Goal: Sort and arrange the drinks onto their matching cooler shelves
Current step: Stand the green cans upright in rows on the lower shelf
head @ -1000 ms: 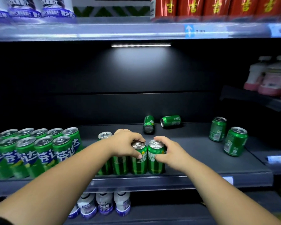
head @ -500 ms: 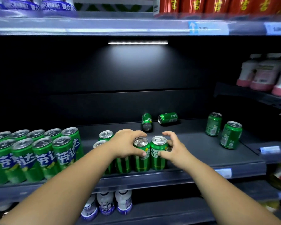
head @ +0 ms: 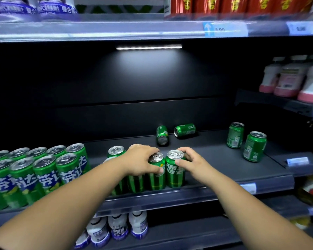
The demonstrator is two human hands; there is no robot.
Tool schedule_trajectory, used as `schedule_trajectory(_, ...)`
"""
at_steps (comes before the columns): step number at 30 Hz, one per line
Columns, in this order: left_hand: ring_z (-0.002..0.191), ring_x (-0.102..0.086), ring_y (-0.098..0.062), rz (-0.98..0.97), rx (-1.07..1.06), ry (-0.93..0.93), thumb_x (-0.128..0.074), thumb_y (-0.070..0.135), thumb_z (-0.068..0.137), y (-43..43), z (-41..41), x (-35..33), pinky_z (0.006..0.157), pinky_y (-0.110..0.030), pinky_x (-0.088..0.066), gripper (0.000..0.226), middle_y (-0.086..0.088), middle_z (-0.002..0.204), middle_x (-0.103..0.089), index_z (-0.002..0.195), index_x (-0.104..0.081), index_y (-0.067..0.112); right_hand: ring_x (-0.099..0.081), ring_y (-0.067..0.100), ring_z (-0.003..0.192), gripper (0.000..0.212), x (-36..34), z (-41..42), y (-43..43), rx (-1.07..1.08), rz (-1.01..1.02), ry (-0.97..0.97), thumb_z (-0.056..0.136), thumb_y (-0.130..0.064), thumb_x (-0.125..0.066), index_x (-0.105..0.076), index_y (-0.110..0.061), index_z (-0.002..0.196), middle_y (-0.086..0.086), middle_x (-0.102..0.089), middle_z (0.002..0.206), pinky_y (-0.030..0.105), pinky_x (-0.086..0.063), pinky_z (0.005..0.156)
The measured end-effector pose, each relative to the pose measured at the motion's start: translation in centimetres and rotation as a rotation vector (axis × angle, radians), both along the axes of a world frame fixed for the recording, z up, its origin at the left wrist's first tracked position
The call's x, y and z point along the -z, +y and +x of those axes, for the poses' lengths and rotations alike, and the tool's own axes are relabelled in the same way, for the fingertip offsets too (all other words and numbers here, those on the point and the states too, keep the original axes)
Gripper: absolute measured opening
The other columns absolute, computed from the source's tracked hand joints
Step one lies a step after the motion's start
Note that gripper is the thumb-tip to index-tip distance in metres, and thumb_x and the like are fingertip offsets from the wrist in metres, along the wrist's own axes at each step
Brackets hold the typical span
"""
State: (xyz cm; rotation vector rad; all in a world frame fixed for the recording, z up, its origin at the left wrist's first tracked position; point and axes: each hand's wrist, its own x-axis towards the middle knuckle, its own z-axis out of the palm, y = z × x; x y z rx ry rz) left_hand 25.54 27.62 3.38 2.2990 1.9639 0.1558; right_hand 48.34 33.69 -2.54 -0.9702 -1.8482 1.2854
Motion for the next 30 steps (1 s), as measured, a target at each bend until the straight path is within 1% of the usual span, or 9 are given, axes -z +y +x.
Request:
schedule_trajectory(2, 0.129, -0.051, -0.017, -0.001, -0.021, -0.165, -0.064, 0.070, 0.072, 0.3, -0.2, -0.4, 0.109, -0.035, -0.039, 0.086, 0.004, 0.138, -0.056, 0.143, -0.048, 0.023, -0.067, 0.011, 0.104, 0.035, -0.2, 0.1, 0.3, 0.018, 0.001, 0.007, 0.075, -0.055, -0.070, -0.065, -0.040, 0.107, -0.011, -0.073, 0.107, 0.040, -0.051, 0.100)
schedule_trajectory(5, 0.121, -0.057, -0.011, 0.060, -0.045, -0.304, -0.073, 0.054, 0.080, 1.4, -0.3, -1.0, 0.104, -0.032, -0.045, 0.066, 0.004, 0.133, -0.060, 0.136, -0.055, 0.025, -0.061, 0.009, 0.104, 0.026, -0.1, 0.3, 1.9, 0.123, 0.017, 0.028, 0.093, -0.045, -0.064, -0.063, -0.034, 0.117, -0.011, -0.066, 0.110, 0.041, -0.048, 0.103)
schedule_trajectory(11, 0.107, -0.062, -0.012, 0.093, -0.109, -0.288, -0.077, 0.051, 0.076, 5.6, -0.8, -1.8, 0.096, -0.035, -0.052, 0.057, 0.004, 0.120, -0.063, 0.126, -0.060, 0.031, -0.060, 0.014, 0.112, 0.035, -0.3, 1.1, 7.0, 0.211, 0.082, 0.005, 0.094, -0.028, -0.070, -0.059, -0.025, 0.126, -0.004, -0.061, 0.123, 0.031, -0.047, 0.098)
schedule_trajectory(14, 0.105, -0.063, -0.012, 0.068, -0.151, -0.263, -0.079, 0.047, 0.077, 8.4, -0.9, -1.3, 0.094, -0.031, -0.051, 0.054, 0.004, 0.112, -0.064, 0.123, -0.062, 0.025, -0.061, 0.016, 0.115, 0.040, -0.2, 1.2, 10.8, 0.220, 0.099, -0.023, 0.090, -0.027, -0.074, -0.059, -0.024, 0.127, 0.000, -0.061, 0.128, 0.034, -0.048, 0.102)
schedule_trajectory(16, 0.103, -0.063, -0.012, 0.042, -0.174, -0.240, -0.080, 0.047, 0.076, 10.6, -1.1, -0.9, 0.093, -0.029, -0.051, 0.053, 0.003, 0.111, -0.066, 0.121, -0.063, 0.024, -0.062, 0.015, 0.115, 0.045, 0.0, 1.4, 13.9, 0.245, 0.130, -0.056, 0.087, -0.029, -0.078, -0.060, -0.024, 0.127, 0.000, -0.063, 0.128, 0.035, -0.047, 0.104)
schedule_trajectory(19, 0.101, -0.064, -0.013, 0.001, -0.229, -0.256, -0.079, 0.051, 0.074, 14.4, -1.6, -0.6, 0.094, -0.033, -0.052, 0.054, 0.004, 0.111, -0.067, 0.119, -0.063, 0.027, -0.060, 0.013, 0.113, 0.051, 0.1, 1.6, 18.1, 0.265, 0.169, -0.128, 0.082, -0.030, -0.081, -0.060, -0.025, 0.129, -0.006, -0.064, 0.122, 0.028, -0.044, 0.098)
schedule_trajectory(23, 0.097, -0.063, -0.012, 0.009, -0.302, -0.289, -0.081, 0.056, 0.068, 19.0, -1.6, -0.4, 0.093, -0.035, -0.053, 0.057, 0.007, 0.104, -0.065, 0.114, -0.062, 0.028, -0.061, 0.018, 0.114, 0.057, 0.3, 0.9, 23.4, 0.265, 0.195, -0.218, 0.075, -0.028, -0.087, -0.061, -0.024, 0.126, -0.001, -0.066, 0.121, 0.030, -0.046, 0.097)
schedule_trajectory(27, 0.099, -0.061, -0.012, -0.052, -0.323, -0.252, -0.083, 0.054, 0.068, 22.4, -1.2, 0.4, 0.090, -0.030, -0.051, 0.068, 0.008, 0.108, -0.061, 0.123, -0.054, 0.027, -0.059, 0.022, 0.114, 0.064, 0.9, 0.2, 27.2, 0.256, 0.363, -0.366, 0.068, -0.040, -0.090, -0.064, -0.026, 0.125, -0.002, -0.066, 0.122, 0.039, -0.046, 0.101)
schedule_trajectory(30, 0.104, -0.060, -0.014, -0.089, -0.359, -0.232, -0.083, 0.055, 0.067, 24.5, -1.1, 1.3, 0.093, -0.033, -0.051, 0.077, 0.003, 0.120, -0.062, 0.129, -0.050, 0.025, -0.054, 0.022, 0.123, 0.072, 1.4, -0.7, 29.1, 0.241, 0.500, -0.473, 0.063, -0.048, -0.089, -0.064, -0.030, 0.128, -0.006, -0.064, 0.130, 0.042, -0.034, 0.110)
